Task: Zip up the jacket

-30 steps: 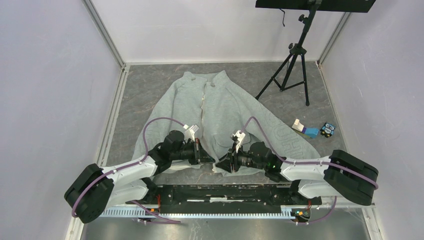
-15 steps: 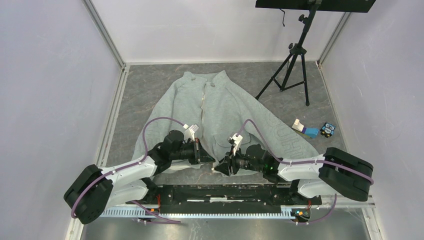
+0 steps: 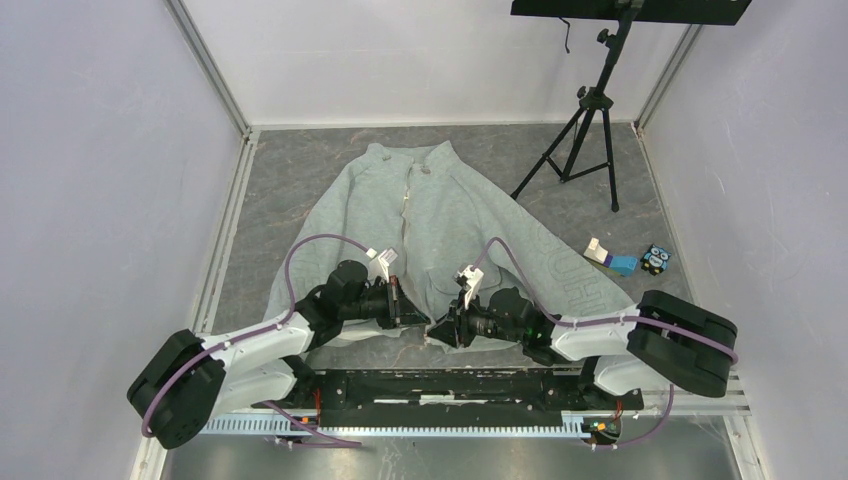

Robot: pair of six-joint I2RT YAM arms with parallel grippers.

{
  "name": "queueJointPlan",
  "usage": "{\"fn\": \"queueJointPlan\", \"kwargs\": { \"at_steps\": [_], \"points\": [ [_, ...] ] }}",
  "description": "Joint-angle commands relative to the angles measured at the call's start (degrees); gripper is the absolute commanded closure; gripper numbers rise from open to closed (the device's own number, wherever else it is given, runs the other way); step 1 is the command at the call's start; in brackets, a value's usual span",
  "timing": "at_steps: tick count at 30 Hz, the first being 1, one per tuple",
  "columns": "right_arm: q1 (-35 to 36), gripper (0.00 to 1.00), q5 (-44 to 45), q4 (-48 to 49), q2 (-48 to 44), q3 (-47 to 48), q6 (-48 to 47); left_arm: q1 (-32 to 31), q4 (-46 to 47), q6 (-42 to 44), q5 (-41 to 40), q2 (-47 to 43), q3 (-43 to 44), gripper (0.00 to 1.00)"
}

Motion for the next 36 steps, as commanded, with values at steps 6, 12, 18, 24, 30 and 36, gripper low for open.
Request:
{"fn": "queueJointPlan", "kwargs": {
  "at_steps": [6, 12, 18, 24, 30, 36],
  "points": [
    [-0.6, 0.99, -0.5, 5.5, 1.5, 1.2, -2.1, -0.4, -2.1, 0.1, 0.7, -1.2, 3.1, 0.97],
    [-2.7, 1.0, -4.1, 10.3, 2.4, -0.9, -2.9, -0.3, -12.3, 3.6, -3.0, -4.9, 5.2, 0.52],
    [-4.9, 1.0, -8.4, 12.8, 2.4, -2.7, -2.8, -0.3, -35.4, 9.6, -14.7, -12.3, 11.2, 0.32],
    [-5.5, 1.0, -10.1, 12.0, 3.2, -2.1, -5.0, -0.3, -48.7, 13.1, -27.9, -6.9, 18.6, 0.4],
    [-6.4, 1.0, -10.9, 10.8, 2.4, -2.3, -6.2, -0.3, -49.2, 15.9, -32.0, 5.6, 25.6, 0.49],
    [-7.2, 1.0, -11.5, 10.9, 0.4, -4.1, -6.6, -0.4, -49.9, 17.5, -34.6, 14.7, 29.9, 0.57]
  ]
}}
